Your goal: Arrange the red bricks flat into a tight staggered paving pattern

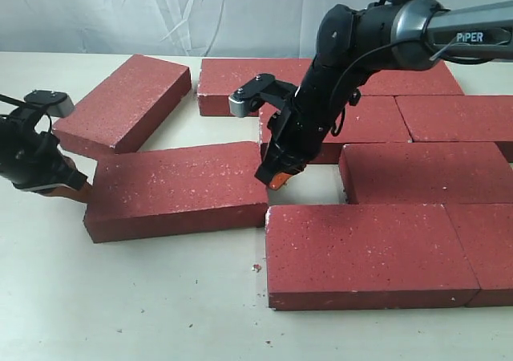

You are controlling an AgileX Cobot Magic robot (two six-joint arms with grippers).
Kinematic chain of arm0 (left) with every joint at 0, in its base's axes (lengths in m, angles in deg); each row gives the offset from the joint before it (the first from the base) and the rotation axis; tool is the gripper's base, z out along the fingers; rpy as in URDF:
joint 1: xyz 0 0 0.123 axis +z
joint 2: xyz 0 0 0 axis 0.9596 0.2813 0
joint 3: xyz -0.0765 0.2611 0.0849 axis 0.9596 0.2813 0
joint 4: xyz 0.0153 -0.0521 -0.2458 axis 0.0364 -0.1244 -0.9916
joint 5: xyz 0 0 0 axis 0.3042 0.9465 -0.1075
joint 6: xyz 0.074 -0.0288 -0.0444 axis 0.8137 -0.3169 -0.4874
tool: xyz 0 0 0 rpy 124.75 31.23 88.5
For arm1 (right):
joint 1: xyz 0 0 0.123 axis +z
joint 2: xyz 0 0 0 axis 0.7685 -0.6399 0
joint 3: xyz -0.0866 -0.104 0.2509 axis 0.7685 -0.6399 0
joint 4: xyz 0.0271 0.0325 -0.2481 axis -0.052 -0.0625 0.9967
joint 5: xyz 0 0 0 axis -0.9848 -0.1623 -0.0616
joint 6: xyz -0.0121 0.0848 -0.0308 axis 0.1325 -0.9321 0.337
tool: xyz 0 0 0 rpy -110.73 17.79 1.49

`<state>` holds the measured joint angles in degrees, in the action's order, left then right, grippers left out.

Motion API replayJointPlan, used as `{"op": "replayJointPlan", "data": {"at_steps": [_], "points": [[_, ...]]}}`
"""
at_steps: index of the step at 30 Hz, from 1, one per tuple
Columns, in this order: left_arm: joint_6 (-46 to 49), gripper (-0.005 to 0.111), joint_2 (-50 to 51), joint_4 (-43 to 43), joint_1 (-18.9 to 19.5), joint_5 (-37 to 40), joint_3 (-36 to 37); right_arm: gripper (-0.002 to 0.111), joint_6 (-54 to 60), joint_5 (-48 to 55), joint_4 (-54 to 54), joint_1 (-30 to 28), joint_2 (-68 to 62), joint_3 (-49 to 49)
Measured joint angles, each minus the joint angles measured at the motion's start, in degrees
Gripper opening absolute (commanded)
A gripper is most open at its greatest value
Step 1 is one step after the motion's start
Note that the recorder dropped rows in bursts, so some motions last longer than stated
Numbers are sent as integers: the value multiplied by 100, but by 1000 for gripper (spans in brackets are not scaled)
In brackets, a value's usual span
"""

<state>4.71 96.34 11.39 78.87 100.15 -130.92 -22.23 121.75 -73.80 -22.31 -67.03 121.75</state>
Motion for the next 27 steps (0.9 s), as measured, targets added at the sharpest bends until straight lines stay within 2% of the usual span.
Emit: {"op": "replayJointPlan", "data": {"at_steps": [19, 27], "points": [[368, 0, 5, -478, 0, -184, 0, -1, 96, -209, 228, 9, -62, 10], [657, 0, 14, -707, 0, -265, 0, -1, 96, 60, 350, 21, -62, 10]]}}
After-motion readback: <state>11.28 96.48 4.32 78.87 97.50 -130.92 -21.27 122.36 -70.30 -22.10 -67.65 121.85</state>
